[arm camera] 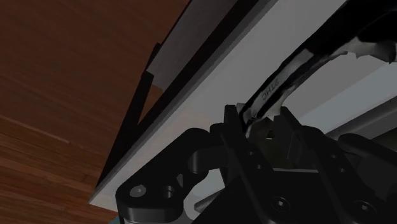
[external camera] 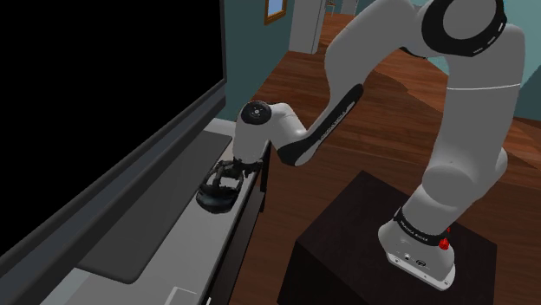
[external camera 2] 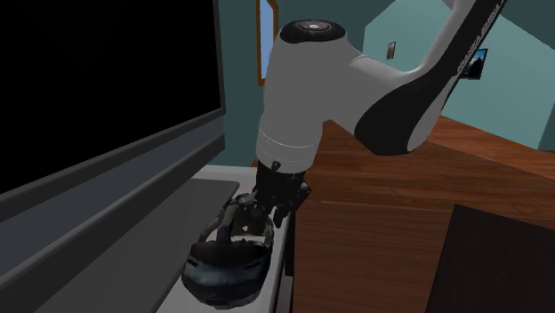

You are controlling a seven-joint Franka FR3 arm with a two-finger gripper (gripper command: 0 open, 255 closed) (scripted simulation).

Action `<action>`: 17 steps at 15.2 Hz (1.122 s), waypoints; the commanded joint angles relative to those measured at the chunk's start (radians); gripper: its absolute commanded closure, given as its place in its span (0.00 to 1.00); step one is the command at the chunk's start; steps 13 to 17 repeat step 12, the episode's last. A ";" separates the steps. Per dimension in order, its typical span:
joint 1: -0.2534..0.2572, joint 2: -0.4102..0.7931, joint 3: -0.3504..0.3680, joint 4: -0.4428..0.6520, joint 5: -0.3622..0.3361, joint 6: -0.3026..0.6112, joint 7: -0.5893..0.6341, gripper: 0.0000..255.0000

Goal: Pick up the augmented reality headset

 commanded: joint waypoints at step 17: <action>-0.087 -0.142 0.108 -0.020 0.212 -0.036 -0.168 1.00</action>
